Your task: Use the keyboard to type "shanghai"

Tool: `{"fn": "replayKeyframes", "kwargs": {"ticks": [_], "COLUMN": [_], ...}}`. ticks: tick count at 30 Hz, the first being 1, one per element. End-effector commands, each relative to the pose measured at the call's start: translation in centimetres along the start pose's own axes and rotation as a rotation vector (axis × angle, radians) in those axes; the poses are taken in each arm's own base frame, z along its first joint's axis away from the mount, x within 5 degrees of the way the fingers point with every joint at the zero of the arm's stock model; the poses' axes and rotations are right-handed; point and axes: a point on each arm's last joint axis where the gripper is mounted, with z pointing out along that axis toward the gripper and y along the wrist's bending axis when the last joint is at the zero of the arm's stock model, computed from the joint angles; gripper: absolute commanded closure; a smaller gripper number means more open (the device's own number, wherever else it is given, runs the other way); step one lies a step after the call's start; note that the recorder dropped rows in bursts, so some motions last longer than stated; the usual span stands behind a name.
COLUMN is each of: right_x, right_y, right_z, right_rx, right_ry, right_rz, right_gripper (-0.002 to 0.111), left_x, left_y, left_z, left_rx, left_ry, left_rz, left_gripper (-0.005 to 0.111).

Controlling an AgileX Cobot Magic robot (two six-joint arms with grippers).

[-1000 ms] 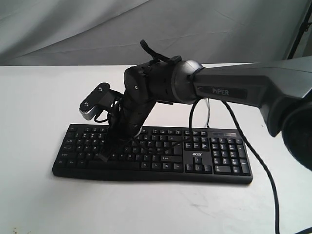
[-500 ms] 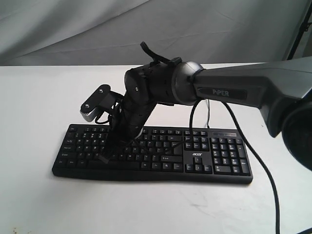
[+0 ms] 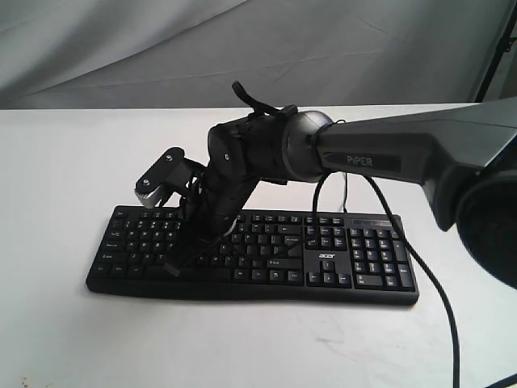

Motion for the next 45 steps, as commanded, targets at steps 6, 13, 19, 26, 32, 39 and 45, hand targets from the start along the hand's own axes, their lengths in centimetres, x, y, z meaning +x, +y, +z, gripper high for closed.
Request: {"fn": "replayKeyframes", "kwargs": {"ticks": [6, 13, 19, 26, 32, 39, 45], "right_x": [-0.9, -3.4, -6.6, -7.9, -8.2, -8.4, -8.2], "right_y": [-0.5, 0.5, 1.5, 2.2, 2.5, 3.0, 3.1], "right_z": [-1.8, -1.5, 0.3, 1.4, 1.3, 1.3, 1.8], "right_rx": [0.034, 0.032, -0.016, -0.045, -0.046, -0.058, -0.066], "right_ry": [-0.060, -0.125, -0.097, -0.097, -0.112, -0.123, -0.106], "right_rz": [-0.025, -0.072, -0.123, -0.160, -0.173, -0.178, -0.179], "right_gripper": [0.108, 0.108, 0.108, 0.108, 0.108, 0.108, 0.108], "left_x": [0.0, 0.0, 0.0, 0.0, 0.0, 0.0, 0.0], "left_y": [0.0, 0.0, 0.0, 0.0, 0.0, 0.0, 0.0], "left_z": [0.0, 0.0, 0.0, 0.0, 0.0, 0.0, 0.0], "left_rx": [0.007, 0.007, 0.007, 0.007, 0.007, 0.007, 0.007], "left_ry": [-0.007, -0.007, -0.007, -0.007, -0.007, -0.007, -0.007], "left_rz": [-0.002, -0.002, -0.002, -0.002, -0.002, -0.002, -0.002], "left_gripper": [0.107, 0.107, 0.107, 0.107, 0.107, 0.107, 0.107]}}
